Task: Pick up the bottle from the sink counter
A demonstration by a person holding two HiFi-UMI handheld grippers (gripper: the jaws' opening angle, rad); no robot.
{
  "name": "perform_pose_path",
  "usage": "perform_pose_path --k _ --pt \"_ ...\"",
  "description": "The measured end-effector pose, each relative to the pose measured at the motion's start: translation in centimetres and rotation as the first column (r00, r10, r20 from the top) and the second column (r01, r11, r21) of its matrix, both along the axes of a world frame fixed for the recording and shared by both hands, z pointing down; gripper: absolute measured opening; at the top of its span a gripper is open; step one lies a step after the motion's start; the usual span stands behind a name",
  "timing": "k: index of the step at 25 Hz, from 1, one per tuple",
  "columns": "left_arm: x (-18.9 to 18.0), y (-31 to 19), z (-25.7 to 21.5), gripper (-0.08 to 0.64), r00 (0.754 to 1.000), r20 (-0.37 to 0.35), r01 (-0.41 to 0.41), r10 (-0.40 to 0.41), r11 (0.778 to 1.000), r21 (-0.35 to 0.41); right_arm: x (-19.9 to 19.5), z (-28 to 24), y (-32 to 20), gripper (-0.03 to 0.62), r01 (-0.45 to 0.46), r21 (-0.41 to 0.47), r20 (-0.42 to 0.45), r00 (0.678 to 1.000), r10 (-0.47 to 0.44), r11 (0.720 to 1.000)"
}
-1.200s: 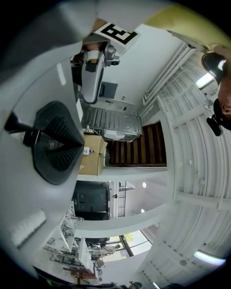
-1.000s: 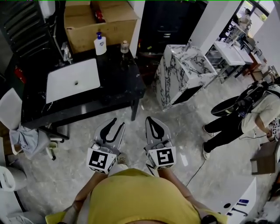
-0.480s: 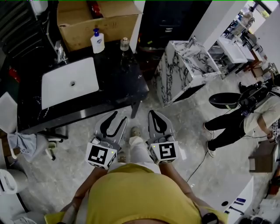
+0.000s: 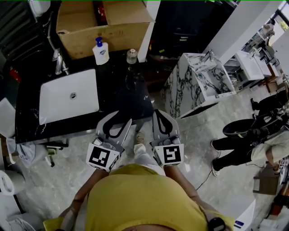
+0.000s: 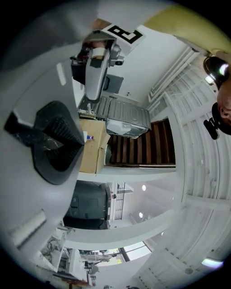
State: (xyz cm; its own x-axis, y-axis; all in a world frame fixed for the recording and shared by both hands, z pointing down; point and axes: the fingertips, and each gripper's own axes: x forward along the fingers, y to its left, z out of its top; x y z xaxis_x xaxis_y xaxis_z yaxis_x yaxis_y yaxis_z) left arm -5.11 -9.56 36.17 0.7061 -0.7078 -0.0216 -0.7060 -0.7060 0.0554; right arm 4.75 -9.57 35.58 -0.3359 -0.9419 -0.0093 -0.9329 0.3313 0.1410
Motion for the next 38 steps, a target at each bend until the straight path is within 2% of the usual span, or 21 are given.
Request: perform_pose_path --k 11,21,28,33,38 --pt "3.4 -12.5 -0.6 0.160 0.994 -0.008 0.111 -0.111 0.994 0.007 2.8 0.5 -12.9 0.000 0.125 -0.023 0.002 0.992 -0.125 0.992" --pt "5.2 -19.2 0.2 0.193 0.981 -0.001 0.194 -0.194 0.981 0.008 3.7 2.2 -19.5 0.002 0.236 -0.043 0.021 0.972 -0.236 0.971" --pt "5.5 -22.3 1.0 0.221 0.977 0.017 0.211 -0.211 0.977 -0.011 3.6 3.3 -21.5 0.000 0.253 -0.073 0.036 0.967 -0.251 0.965" --pt "5.0 -24.7 1.8 0.230 0.979 0.020 0.203 -0.202 0.979 -0.019 2.9 3.7 -23.5 0.002 0.230 -0.070 0.034 0.973 -0.228 0.971" --pt "4.6 -27.2 2.7 0.239 0.981 0.052 0.187 -0.186 0.982 -0.024 2.4 4.2 -25.4 0.001 0.212 -0.078 0.026 0.977 -0.211 0.974"
